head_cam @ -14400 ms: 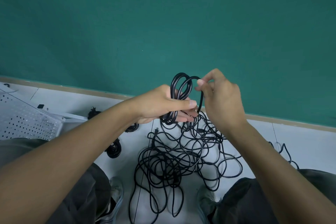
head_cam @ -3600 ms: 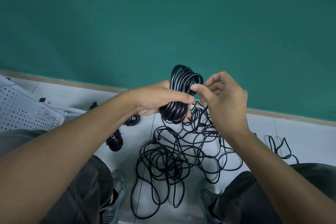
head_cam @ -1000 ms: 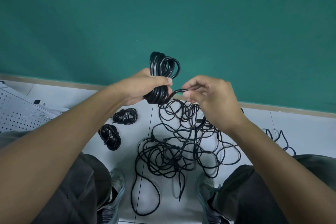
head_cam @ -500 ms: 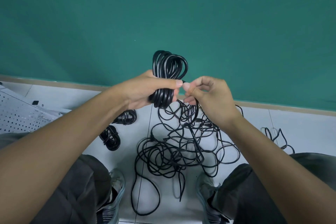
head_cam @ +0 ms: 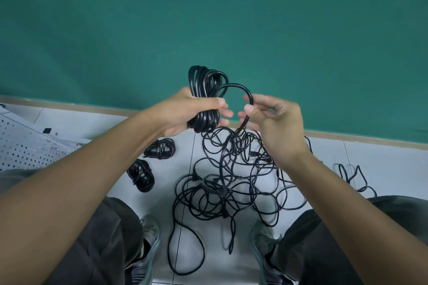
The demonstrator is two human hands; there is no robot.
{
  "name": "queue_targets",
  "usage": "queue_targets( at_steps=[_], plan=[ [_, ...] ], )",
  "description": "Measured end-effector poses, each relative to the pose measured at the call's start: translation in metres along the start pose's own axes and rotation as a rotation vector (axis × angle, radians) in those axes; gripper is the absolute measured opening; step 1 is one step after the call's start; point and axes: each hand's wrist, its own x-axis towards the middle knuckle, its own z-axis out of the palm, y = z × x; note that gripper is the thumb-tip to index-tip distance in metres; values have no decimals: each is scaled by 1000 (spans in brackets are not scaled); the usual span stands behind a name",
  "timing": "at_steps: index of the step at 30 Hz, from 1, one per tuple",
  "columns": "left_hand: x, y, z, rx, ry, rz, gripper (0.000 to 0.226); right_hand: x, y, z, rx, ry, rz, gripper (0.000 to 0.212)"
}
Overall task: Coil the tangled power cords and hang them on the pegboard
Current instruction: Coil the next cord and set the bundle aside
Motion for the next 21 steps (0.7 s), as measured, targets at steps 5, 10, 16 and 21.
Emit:
queue_targets(
  at_steps=[5,10,16,21],
  plan=[
    [1,-12,14,47,-58,32,23,5,-14,4,-15,40,-53,23],
    [-3,-11,19,54,-81,97,19,11,-14,-1,-25,102,-39,14],
    [-7,-13,27,-90,-98,94,19,11,-7,4,-454,121,-308,15],
    [-4,-13,28,-173,-41,114,21,12,1,8,-671,49,-448,27]
  ],
)
